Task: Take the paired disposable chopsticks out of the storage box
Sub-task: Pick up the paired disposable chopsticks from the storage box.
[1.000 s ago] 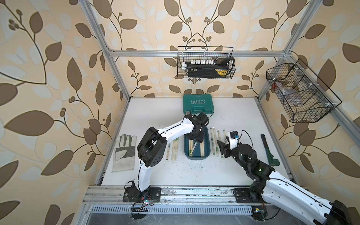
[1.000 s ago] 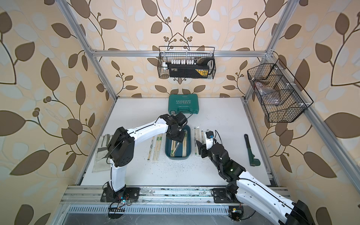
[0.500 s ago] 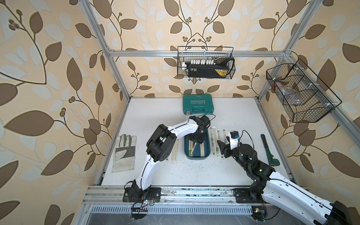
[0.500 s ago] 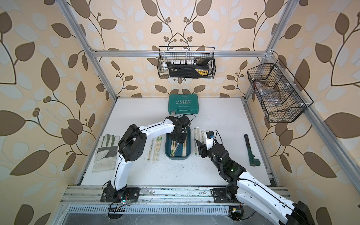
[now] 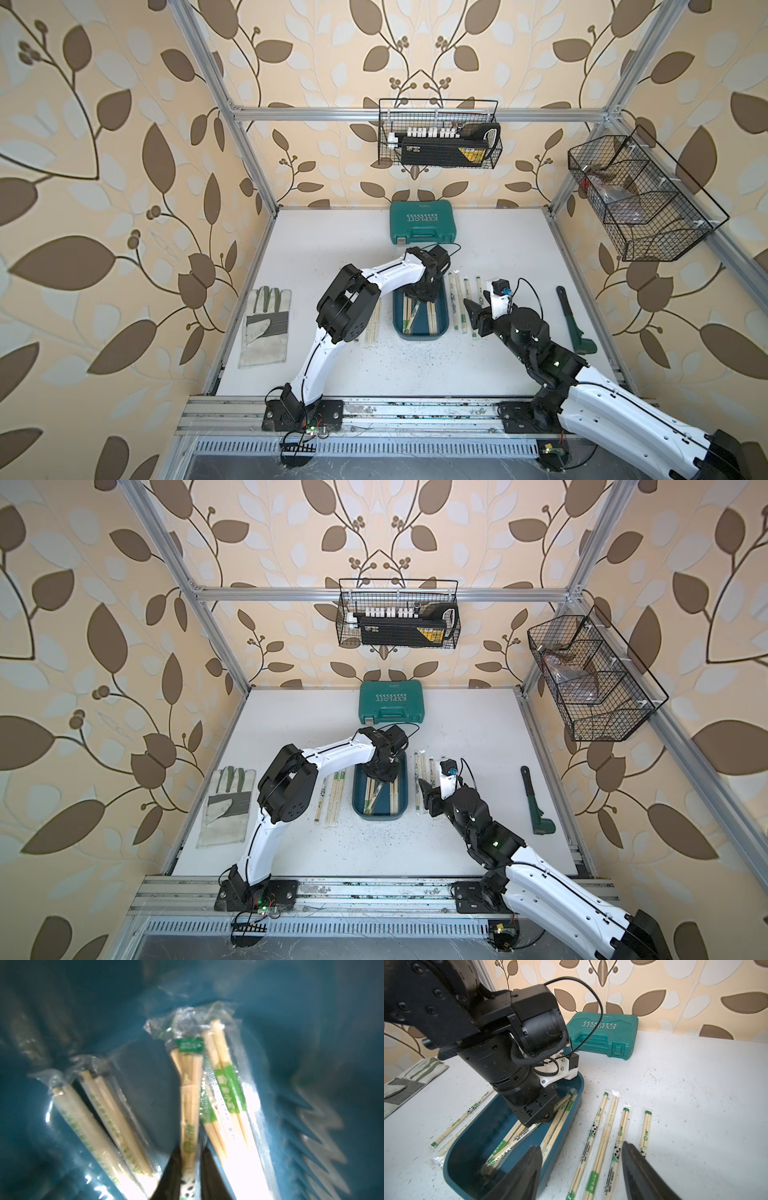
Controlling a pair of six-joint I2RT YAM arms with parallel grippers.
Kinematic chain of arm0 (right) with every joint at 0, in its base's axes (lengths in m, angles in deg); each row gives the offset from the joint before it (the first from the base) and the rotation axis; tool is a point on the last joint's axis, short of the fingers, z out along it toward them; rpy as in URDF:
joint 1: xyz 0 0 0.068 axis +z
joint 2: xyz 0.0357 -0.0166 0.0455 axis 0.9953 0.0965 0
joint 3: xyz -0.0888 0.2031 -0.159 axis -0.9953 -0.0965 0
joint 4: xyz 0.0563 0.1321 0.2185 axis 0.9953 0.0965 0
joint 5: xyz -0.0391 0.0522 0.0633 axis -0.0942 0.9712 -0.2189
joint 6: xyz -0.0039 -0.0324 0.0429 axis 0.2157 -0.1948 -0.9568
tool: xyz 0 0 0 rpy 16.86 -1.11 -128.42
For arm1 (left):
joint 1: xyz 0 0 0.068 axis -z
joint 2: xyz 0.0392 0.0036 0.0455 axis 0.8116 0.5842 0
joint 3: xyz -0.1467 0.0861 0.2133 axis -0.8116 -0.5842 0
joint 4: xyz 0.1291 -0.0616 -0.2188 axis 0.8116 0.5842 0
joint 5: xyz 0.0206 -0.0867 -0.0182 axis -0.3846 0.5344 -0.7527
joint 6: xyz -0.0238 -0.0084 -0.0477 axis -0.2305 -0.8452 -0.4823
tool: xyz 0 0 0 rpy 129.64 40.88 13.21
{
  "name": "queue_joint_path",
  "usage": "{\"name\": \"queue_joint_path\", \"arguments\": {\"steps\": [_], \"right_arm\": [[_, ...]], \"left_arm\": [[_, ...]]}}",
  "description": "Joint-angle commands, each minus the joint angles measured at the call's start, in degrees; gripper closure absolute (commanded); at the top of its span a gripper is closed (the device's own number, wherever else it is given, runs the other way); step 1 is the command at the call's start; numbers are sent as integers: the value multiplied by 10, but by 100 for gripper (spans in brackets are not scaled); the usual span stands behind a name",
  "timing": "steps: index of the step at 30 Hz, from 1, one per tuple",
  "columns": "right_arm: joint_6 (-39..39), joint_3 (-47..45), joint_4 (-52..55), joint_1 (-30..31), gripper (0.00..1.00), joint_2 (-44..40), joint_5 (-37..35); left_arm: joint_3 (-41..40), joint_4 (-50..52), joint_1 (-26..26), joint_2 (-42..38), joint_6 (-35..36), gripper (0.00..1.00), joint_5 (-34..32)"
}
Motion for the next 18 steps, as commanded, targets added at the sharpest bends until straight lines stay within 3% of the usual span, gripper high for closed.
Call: {"name": "queue_joint_path", "arguments": {"steps": [1, 3, 18], "right_arm": [[4, 1, 0, 3, 36, -6, -9], [4, 1, 0, 2, 36, -6, -10], [5, 2, 0, 3, 36, -1, -10]], "left_arm": [[-8, 0, -1, 18, -7, 92, -7], [-11, -3, -1, 9, -9, 100, -9], [-5, 28, -1, -125, -31, 100, -15]]}}
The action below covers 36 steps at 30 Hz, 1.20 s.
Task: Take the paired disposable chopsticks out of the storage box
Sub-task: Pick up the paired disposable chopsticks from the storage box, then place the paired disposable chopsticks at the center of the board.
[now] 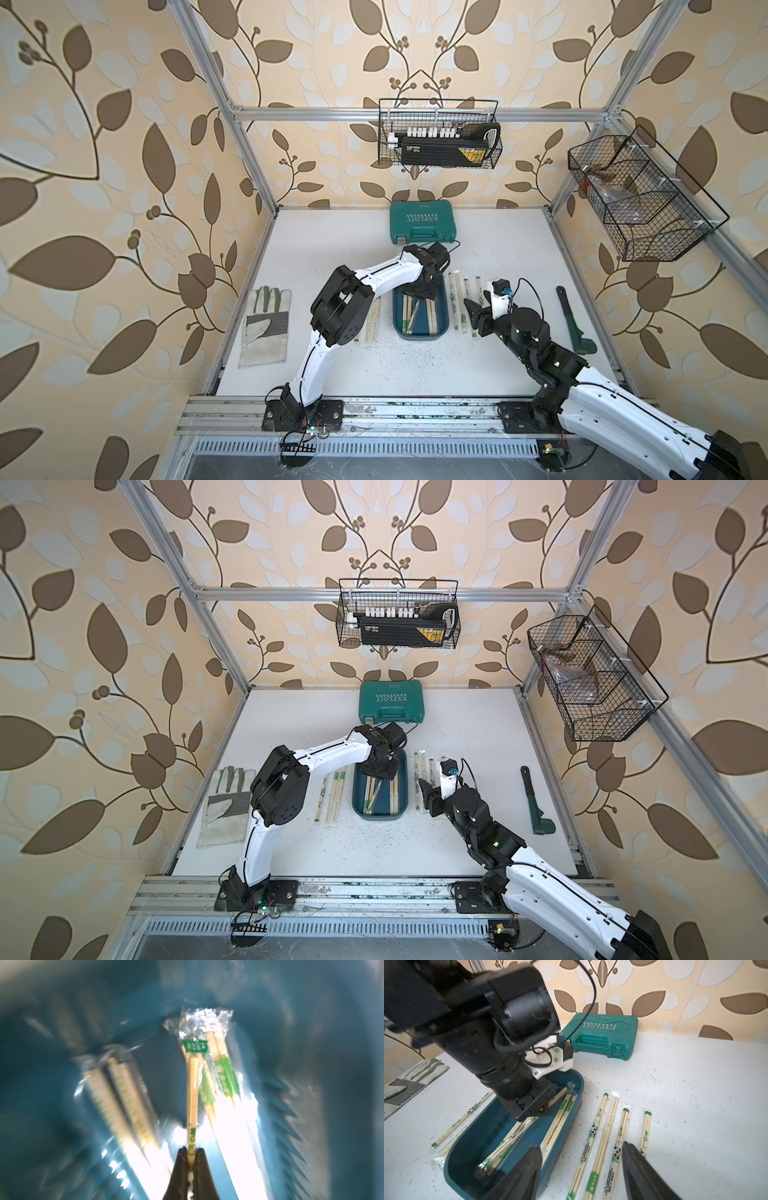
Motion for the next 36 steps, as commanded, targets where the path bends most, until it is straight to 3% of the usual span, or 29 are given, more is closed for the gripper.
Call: {"name": "queue_joint_path", "arguments": {"steps": [1, 12, 17, 20, 27, 36], "right_arm": [[5, 2, 0, 3, 36, -1, -10], [7, 0, -5, 3, 36, -4, 4], [34, -11, -47, 6, 27, 5, 112], [47, -7, -56, 24, 27, 17, 130], [52, -7, -62, 39, 27, 29, 112], [52, -8, -61, 39, 27, 25, 100]], "left_arm": [[10, 29, -2, -80, -12, 100, -8], [-38, 121, -52, -233, -15, 100, -21], [-151, 100, -147, -306, 11, 100, -17], [-238, 48, -215, -332, 40, 100, -9], [-318, -55, -280, -295, 108, 100, -53], [-353, -120, -284, -239, 132, 100, -34]]}}
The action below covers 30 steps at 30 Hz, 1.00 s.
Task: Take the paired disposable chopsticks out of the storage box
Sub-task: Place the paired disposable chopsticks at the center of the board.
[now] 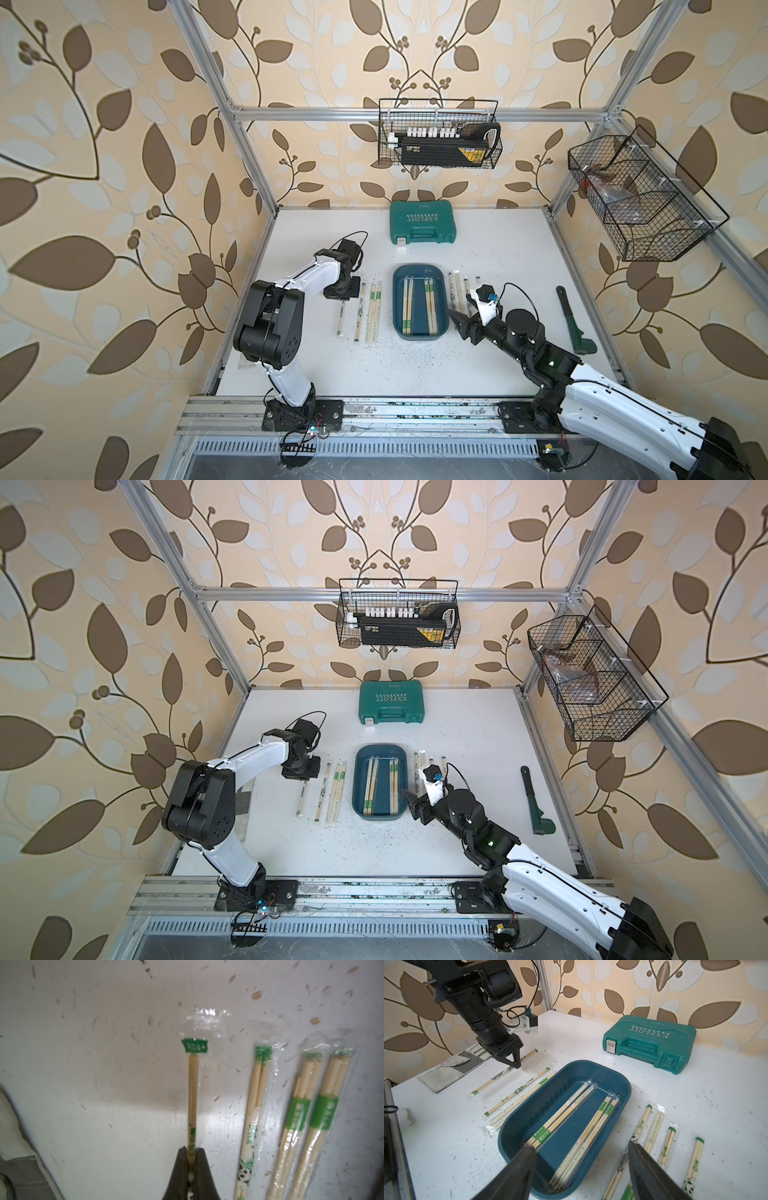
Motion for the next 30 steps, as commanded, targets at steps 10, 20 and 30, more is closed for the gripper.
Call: {"name": "queue_joint_path", "arguments": {"steps": [10, 20, 30], "right_arm": [[7, -5, -10, 4, 27, -2, -11], [6, -4, -9, 4, 27, -3, -9], [5, -8, -7, 4, 27, -15, -15]], "left_arm": [[-16, -32, 3, 5, -1, 100, 30], [-13, -20, 11, 18, -16, 100, 35], [14, 13, 11, 51, -28, 93, 34]]}}
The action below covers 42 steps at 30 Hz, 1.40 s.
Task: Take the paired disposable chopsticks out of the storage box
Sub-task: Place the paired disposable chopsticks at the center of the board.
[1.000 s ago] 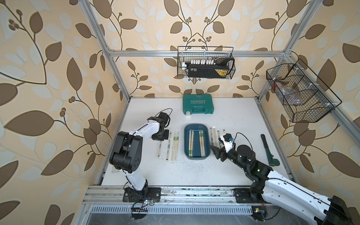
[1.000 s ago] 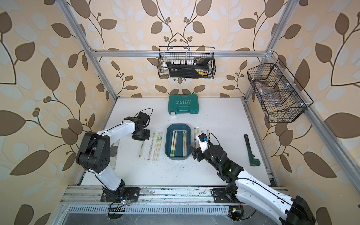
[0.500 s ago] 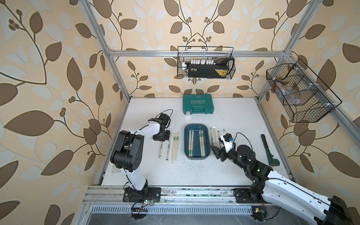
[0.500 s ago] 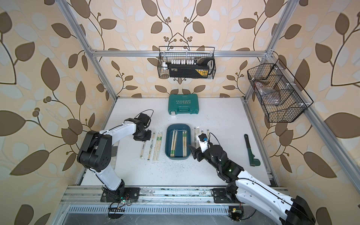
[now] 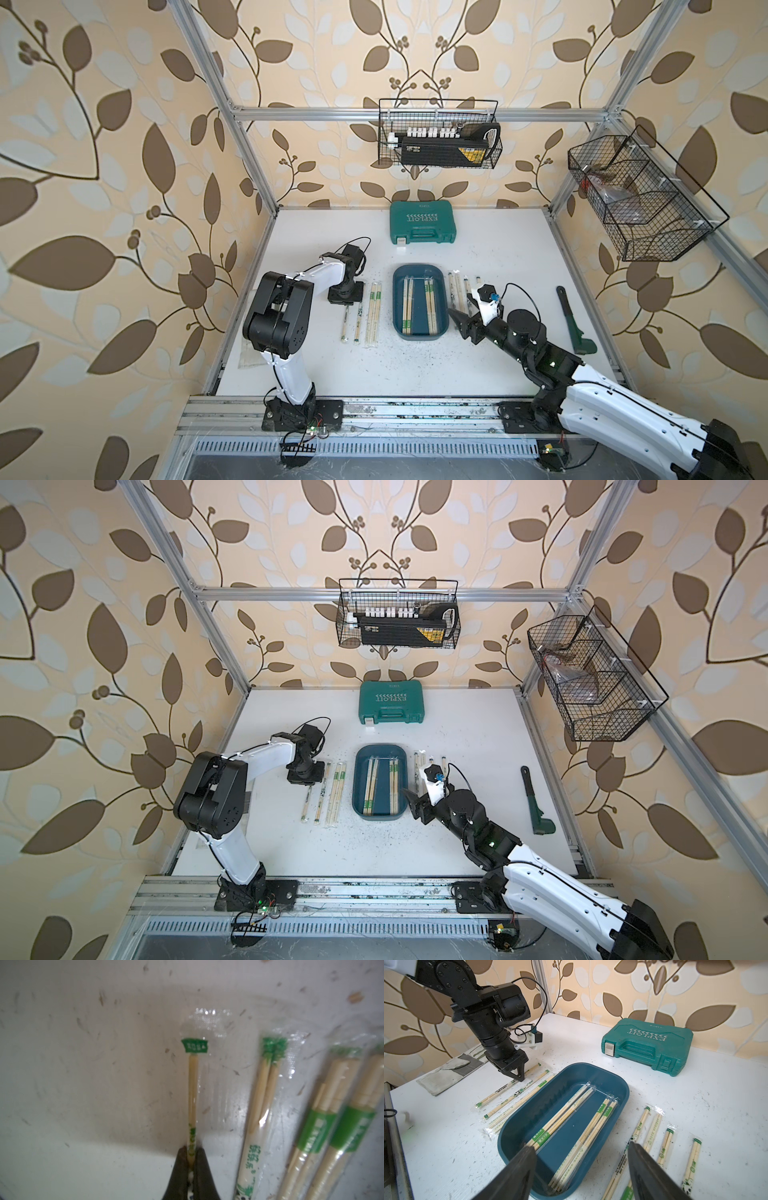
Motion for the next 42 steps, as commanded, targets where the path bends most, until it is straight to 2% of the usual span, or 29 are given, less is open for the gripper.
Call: {"name": "queue_joint_path", "arguments": {"steps": [1, 3, 6, 8, 13, 17, 23, 26, 29, 32, 36, 39, 42], "right_arm": [[5, -8, -8, 4, 27, -6, -9], [5, -7, -8, 4, 27, -5, -9], [5, -7, -7, 4, 27, -3, -9], [5, -6, -7, 4, 27, -1, -10], [-3, -1, -4, 4, 27, 10, -18], [-52, 63, 66, 5, 28, 45, -22], [-162, 282, 294, 16, 34, 202, -32], [-205, 379, 385, 31, 38, 299, -79], [-234, 467, 452, 33, 42, 396, -102], [-241, 545, 494, 32, 50, 491, -98], [-249, 627, 527, 28, 54, 606, -90], [-256, 660, 529, 17, 57, 667, -60], [-258, 682, 528, 17, 57, 707, -47]], "left_arm": [[18, 25, 6, 8, -10, 92, 9], [18, 25, 6, 8, -10, 87, 13], [16, 22, 7, 5, -12, 87, 22], [15, 22, 7, 2, -13, 82, 24], [16, 28, 9, -1, -14, 77, 16], [18, 35, 14, -13, -16, 69, 6], [38, 56, 18, -75, -31, 59, -6], [43, 59, 19, -126, -48, 53, 8], [37, 67, 20, -198, -63, 53, 11], [12, 59, 23, -291, -78, 51, 23], [-52, 20, 43, -409, -99, 45, 57], [-94, 4, 60, -468, -105, 44, 68], [-106, 30, 63, -495, -104, 44, 70]]}}
